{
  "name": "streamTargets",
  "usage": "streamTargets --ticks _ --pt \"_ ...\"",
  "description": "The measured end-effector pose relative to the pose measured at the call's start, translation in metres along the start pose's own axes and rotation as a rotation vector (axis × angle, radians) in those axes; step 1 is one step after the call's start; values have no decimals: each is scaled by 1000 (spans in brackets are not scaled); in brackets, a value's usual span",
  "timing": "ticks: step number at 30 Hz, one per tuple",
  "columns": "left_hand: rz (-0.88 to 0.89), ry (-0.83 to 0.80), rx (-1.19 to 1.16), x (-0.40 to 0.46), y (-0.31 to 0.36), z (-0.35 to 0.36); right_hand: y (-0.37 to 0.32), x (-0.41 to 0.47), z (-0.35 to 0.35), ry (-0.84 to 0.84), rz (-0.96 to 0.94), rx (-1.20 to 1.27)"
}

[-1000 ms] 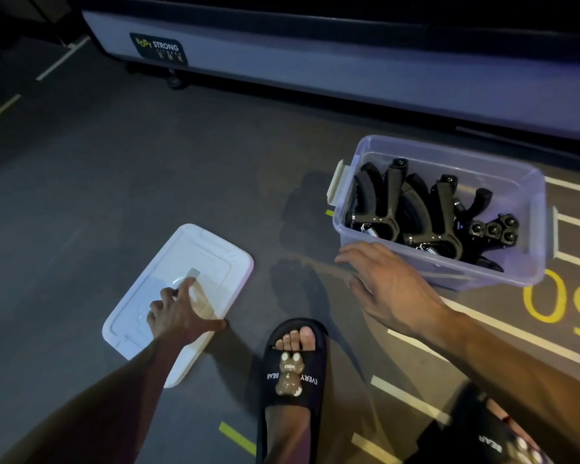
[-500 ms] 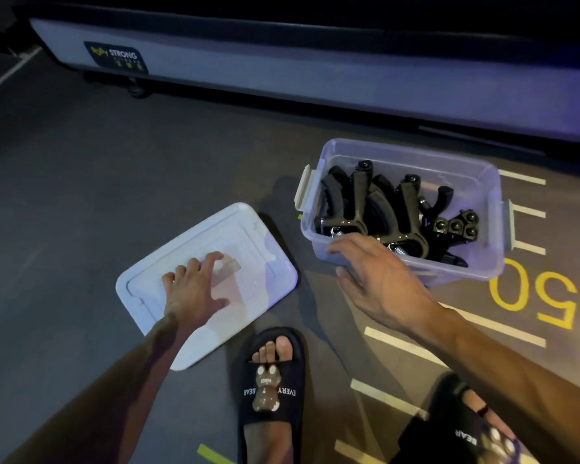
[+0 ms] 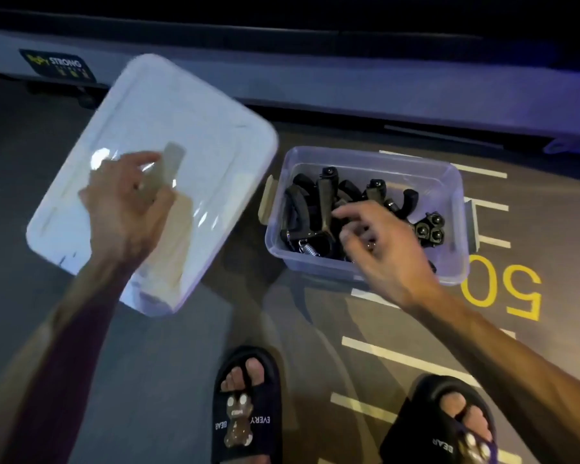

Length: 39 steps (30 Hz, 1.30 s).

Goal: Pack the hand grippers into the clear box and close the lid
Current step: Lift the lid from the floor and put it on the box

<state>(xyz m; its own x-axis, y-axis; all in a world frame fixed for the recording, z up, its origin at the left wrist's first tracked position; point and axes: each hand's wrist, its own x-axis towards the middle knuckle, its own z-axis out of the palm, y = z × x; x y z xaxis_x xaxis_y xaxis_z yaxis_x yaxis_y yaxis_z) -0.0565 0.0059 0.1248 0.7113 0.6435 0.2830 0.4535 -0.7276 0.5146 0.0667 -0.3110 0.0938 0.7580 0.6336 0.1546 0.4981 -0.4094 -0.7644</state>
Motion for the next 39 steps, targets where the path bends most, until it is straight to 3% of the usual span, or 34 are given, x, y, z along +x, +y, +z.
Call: streamTargets --ticks 4,7,13,20,25,29,31,36,39 --pt "382 -333 -130 14 69 30 31 23 -39 340 328 324" --pt "616 -559 -69 8 104 72 53 30 -72 497 488 416" --pt "786 -616 -66 -7 151 129 95 21 -87 362 610 37" --pt "678 -542 -99 -15 149 155 116 29 -96 264 644 -140" --pt "404 -361 -18 -7 98 149 118 29 -91 201 659 -233" --pt "352 -339 1 -2 76 142 114 38 -92 148 649 -303" --pt "228 -334 -83 0 76 143 109 40 -96 100 629 -363" --pt "91 -321 -116 1 77 147 128 38 -109 67 711 -339" --pt "-140 -408 -136 11 79 144 127 40 -114 36 842 -154"
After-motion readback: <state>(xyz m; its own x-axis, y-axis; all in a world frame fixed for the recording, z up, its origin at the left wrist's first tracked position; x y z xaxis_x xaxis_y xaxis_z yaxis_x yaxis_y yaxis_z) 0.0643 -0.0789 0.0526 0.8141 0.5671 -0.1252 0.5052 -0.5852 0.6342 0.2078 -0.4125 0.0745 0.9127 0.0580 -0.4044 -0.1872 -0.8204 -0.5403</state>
